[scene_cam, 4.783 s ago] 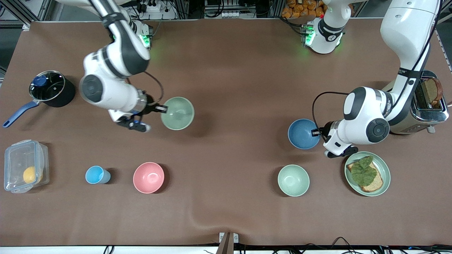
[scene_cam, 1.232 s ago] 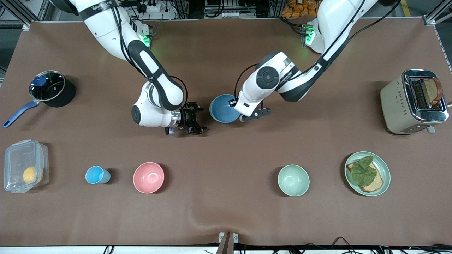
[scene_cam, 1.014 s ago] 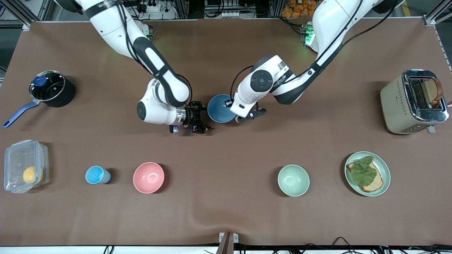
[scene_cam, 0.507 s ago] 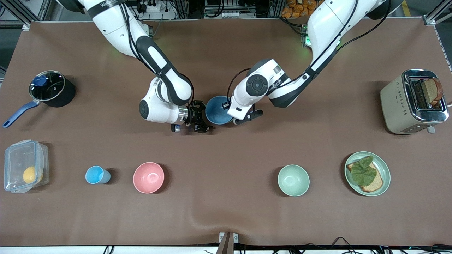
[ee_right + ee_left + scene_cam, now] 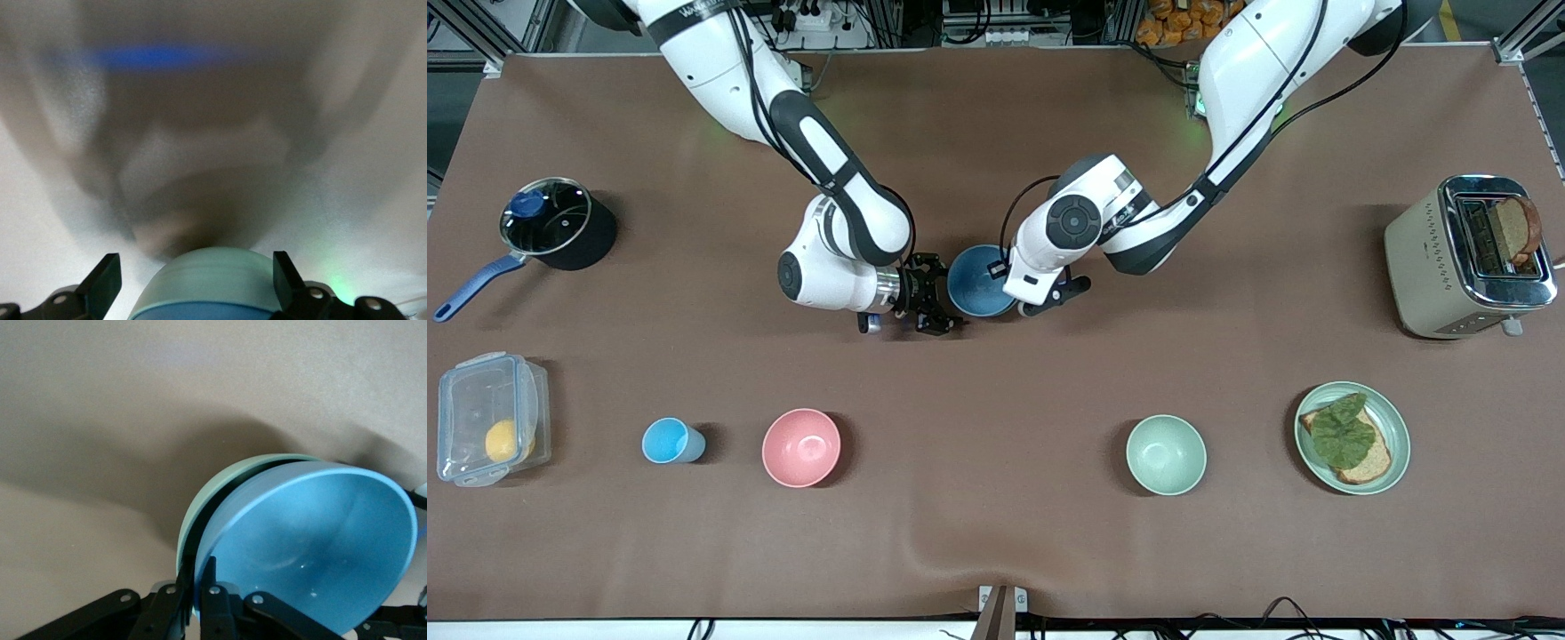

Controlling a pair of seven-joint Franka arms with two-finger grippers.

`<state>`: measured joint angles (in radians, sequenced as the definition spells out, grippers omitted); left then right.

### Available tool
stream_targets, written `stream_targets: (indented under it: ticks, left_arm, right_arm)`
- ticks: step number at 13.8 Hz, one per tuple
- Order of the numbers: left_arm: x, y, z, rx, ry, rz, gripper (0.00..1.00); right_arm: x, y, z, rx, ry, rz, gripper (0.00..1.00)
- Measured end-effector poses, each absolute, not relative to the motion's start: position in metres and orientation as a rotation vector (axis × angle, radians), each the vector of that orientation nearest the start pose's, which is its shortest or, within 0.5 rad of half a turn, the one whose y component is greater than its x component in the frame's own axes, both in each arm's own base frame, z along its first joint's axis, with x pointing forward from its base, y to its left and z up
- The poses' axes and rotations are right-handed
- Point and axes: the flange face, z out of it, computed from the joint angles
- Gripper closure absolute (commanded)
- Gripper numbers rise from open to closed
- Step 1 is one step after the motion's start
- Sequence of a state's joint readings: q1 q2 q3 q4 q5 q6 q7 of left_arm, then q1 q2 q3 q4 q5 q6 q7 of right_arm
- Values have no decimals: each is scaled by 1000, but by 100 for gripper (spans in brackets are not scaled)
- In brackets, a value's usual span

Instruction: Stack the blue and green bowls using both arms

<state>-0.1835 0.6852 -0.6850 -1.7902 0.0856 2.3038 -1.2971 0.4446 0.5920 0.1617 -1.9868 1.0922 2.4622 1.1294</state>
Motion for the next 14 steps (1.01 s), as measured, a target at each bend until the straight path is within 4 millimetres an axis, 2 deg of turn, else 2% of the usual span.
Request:
stream_targets:
  ticks: [4,7,10,11,14]
  left_arm:
    - [454,-470,251,-3119,-782,529,0]
    - [464,-467,284,-3121,-780,475,0]
    - [485,-456,336,-3135,-793,365,0]
    - [494,-449,350,-3126,-761,280,0]
    - [518,-426,371,-3093,-714,78,0]
  right_arm:
    - [487,342,156,-1980,1774,852,0]
    - [492,336,161,-2066,1693,798,0]
    - [501,309,174,-2153,1637,807,0]
    - [506,296,180,-2191,1613,828,0]
    - [522,245,208,-2321,1542,880,0]
